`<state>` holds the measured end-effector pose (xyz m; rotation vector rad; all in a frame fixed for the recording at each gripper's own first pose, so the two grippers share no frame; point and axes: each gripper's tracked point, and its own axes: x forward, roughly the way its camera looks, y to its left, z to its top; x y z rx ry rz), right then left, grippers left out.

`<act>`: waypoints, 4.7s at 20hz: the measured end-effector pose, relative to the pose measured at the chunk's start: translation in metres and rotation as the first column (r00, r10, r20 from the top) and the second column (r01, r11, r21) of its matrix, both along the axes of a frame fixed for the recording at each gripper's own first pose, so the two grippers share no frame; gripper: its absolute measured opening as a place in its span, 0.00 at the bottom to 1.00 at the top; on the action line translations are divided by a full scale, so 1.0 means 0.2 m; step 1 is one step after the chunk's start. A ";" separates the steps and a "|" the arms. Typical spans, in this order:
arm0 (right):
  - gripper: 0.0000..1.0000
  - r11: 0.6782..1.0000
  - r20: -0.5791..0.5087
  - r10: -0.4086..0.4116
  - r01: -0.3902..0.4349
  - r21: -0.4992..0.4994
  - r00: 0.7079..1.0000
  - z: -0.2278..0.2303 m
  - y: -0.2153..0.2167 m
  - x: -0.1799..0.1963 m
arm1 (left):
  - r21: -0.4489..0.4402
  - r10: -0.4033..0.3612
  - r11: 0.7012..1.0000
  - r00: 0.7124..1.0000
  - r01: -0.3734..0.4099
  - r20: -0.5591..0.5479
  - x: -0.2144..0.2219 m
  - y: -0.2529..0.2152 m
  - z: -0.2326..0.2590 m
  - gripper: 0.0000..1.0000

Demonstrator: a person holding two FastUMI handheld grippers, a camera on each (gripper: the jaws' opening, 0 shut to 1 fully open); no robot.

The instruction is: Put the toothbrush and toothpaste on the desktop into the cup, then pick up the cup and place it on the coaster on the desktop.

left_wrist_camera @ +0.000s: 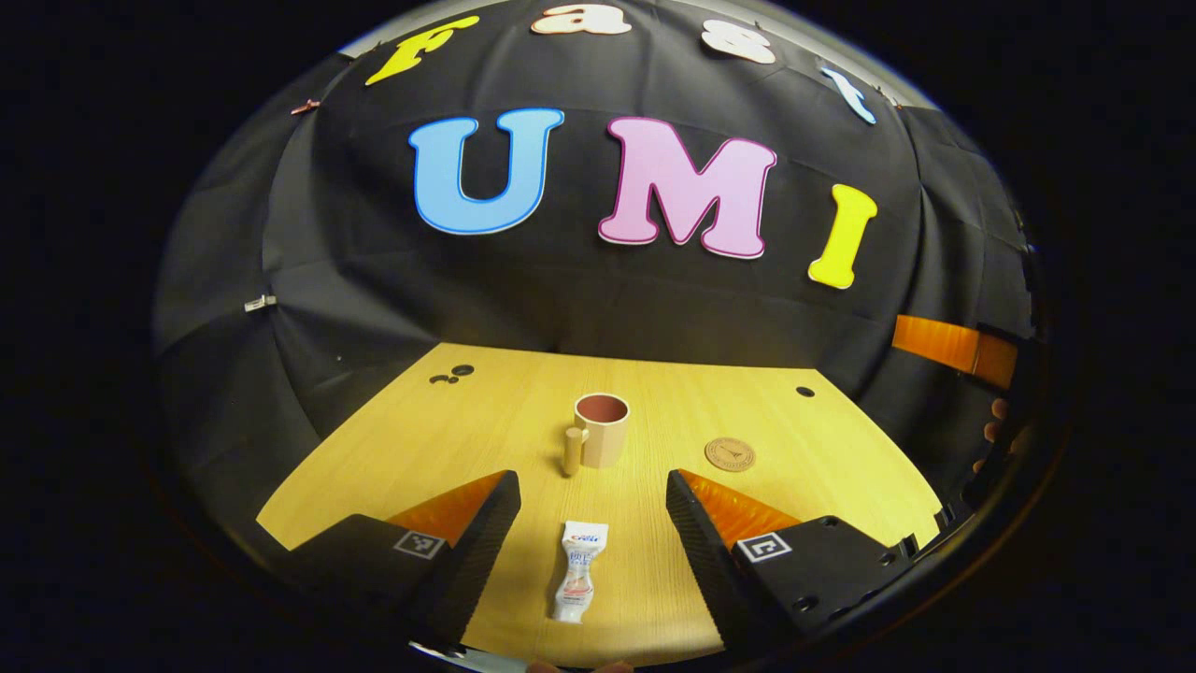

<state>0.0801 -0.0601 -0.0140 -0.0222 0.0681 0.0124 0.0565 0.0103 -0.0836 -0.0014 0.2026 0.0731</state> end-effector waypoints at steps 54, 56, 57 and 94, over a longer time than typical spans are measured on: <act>0.99 0.992 -0.527 -0.096 0.126 0.020 0.844 -0.86 -0.04 -0.12 | -0.024 -0.182 0.982 0.920 0.185 -0.347 0.25 0.04 -0.91 0.20; 0.99 0.990 -0.564 -0.105 0.140 0.019 0.819 -0.94 -0.03 -0.13 | -0.047 -0.187 0.982 0.918 0.183 -0.349 0.13 0.08 -0.87 0.20; 0.99 0.989 -0.581 -0.111 0.146 0.013 0.806 -0.99 -0.03 -0.12 | -0.058 -0.185 0.983 0.919 0.176 -0.349 0.11 0.10 -0.85 0.20; 0.06 0.995 -0.805 -0.059 -0.031 -0.096 0.591 -1.62 0.12 -0.14 | -0.136 -0.180 0.980 0.931 0.143 -0.318 -0.18 0.18 -0.62 0.20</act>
